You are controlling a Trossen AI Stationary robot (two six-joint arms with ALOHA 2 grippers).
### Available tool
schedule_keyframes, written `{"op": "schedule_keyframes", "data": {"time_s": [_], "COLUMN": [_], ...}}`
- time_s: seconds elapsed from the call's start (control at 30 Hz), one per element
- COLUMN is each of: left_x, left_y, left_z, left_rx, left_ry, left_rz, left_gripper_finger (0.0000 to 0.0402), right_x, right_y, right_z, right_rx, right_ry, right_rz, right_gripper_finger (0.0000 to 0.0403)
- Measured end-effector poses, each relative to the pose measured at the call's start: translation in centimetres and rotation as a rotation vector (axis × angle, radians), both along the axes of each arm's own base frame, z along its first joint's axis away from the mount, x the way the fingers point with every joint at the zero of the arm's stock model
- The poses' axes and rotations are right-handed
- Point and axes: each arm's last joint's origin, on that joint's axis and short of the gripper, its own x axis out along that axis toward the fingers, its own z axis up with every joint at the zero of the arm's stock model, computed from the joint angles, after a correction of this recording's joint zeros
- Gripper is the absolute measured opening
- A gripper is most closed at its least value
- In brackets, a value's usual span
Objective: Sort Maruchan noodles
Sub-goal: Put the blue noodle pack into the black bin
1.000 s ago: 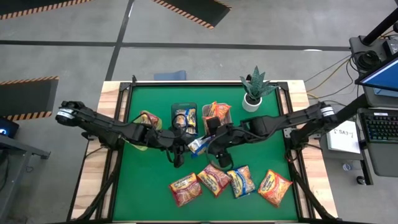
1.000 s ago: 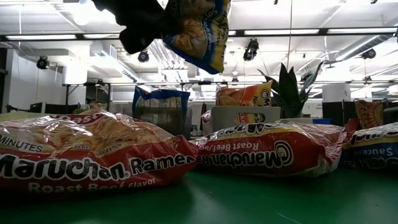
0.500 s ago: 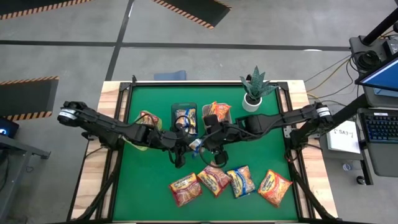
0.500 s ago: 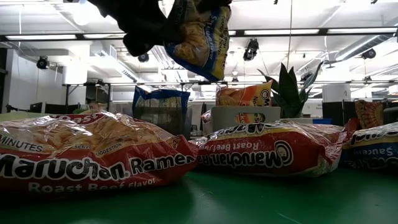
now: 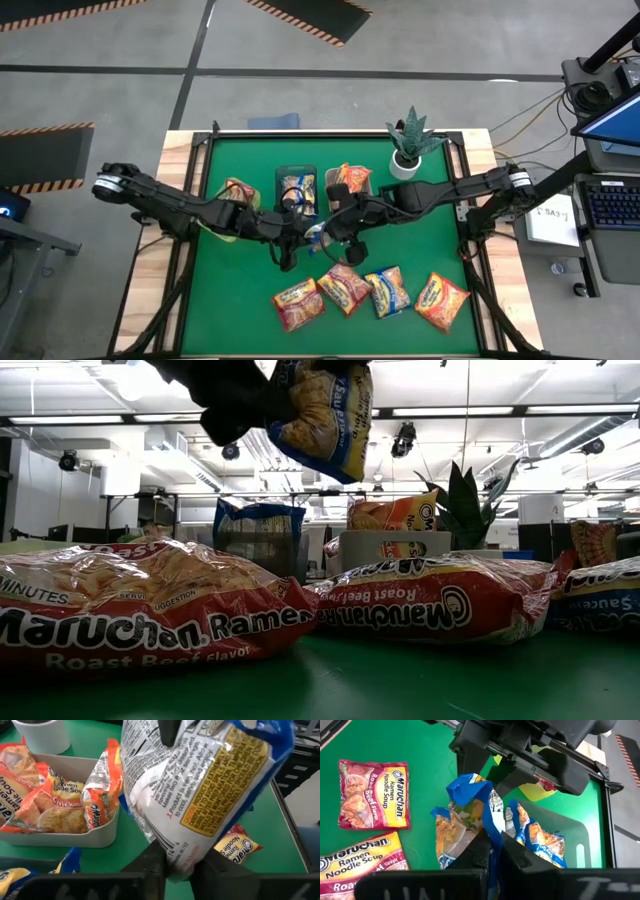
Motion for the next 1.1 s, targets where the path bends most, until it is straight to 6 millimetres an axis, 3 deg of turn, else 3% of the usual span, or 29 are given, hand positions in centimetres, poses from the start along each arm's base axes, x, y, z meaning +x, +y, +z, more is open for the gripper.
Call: {"op": "schedule_keyframes", "data": {"time_s": [0.2,0.5,0.8,0.97,1.1], "left_x": [-0.4,-3.3,-6.9,-8.1,-8.9], "left_y": [0.2,1.5,3.1,3.5,3.9], "left_z": [0.2,2.1,5.2,7.6,7.8], "left_rx": [0.075,0.306,0.545,0.603,0.658], "left_ry": [0.012,0.067,0.031,-0.108,-0.204], "left_rz": [-0.002,0.111,0.29,0.29,0.293], "left_gripper_finger": [0.0107,0.0163,0.0165,0.0156,0.0146], "right_x": [0.1,0.6,2.1,3.5,4.8], "right_y": [-1.0,-4.0,-8.2,-10.7,-12.5], "right_z": [0.1,0.4,0.8,-0.6,-2.0], "right_rx": [0.013,0.042,0.089,0.115,0.147], "right_ry": [-0.003,-0.039,-0.19,-0.218,-0.242], "right_rz": [-0.038,-0.115,-0.247,-0.328,-0.39], "right_gripper_finger": [0.0009,0.0008,0.0008,0.0008,0.0008]}}
